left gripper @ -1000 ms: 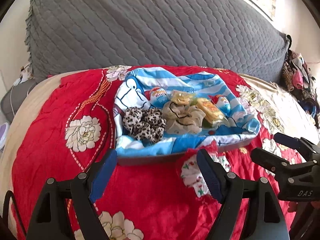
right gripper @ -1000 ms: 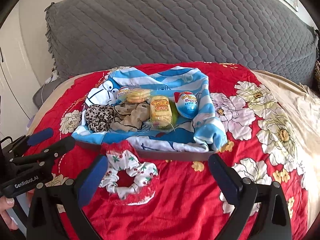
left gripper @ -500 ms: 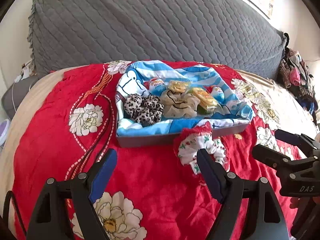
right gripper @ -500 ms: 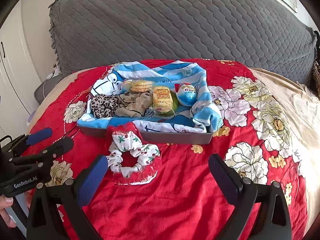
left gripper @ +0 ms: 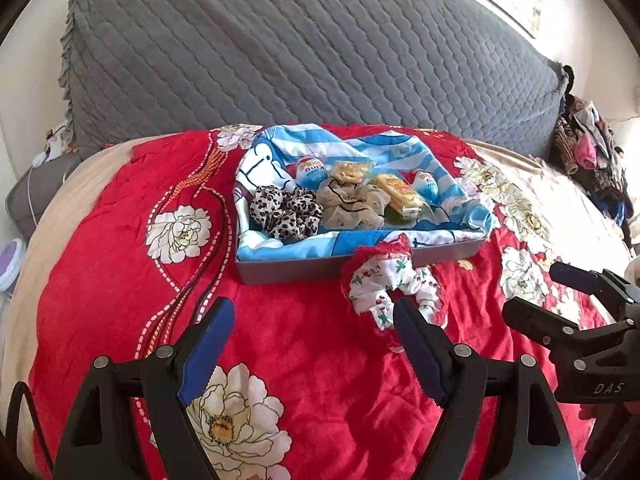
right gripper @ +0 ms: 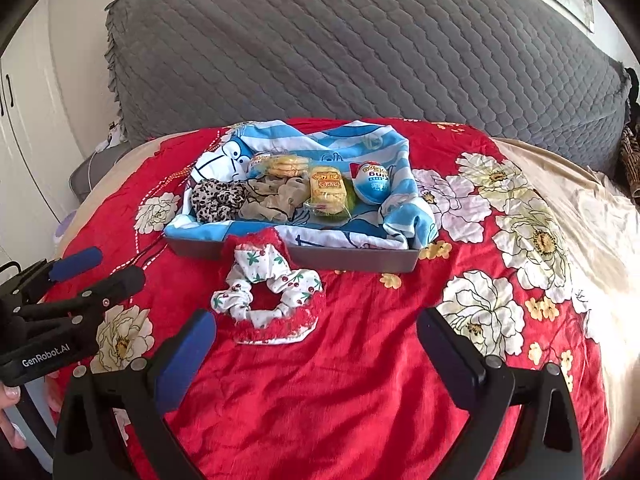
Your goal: Organize objects
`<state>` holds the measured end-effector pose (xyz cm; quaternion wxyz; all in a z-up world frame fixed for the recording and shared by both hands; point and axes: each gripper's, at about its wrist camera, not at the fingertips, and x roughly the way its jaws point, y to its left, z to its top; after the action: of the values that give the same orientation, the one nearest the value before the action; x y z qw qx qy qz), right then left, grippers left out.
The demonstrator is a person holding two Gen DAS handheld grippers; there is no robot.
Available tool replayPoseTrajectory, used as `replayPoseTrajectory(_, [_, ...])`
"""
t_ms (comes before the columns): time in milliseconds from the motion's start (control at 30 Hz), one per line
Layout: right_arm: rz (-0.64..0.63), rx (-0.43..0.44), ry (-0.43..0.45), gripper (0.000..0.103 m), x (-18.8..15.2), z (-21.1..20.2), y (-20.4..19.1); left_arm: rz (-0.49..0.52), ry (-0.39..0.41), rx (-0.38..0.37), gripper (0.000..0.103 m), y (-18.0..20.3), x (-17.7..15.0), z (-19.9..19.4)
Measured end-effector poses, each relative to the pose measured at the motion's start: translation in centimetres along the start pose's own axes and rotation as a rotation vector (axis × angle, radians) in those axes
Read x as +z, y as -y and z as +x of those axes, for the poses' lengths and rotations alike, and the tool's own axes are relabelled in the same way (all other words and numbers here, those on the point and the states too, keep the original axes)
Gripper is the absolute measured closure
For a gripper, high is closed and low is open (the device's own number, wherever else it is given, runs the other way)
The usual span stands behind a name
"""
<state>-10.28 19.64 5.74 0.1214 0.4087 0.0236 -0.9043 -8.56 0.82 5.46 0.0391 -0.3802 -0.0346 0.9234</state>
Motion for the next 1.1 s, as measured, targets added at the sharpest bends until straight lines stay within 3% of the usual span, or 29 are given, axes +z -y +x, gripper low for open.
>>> replayPoseTrajectory(1100, [0.011, -0.011, 0.032, 0.001, -1.8, -3.7, -0.9, 0.017, -0.006, -0.015, 0.021, 1.0, -2.7, -3.4])
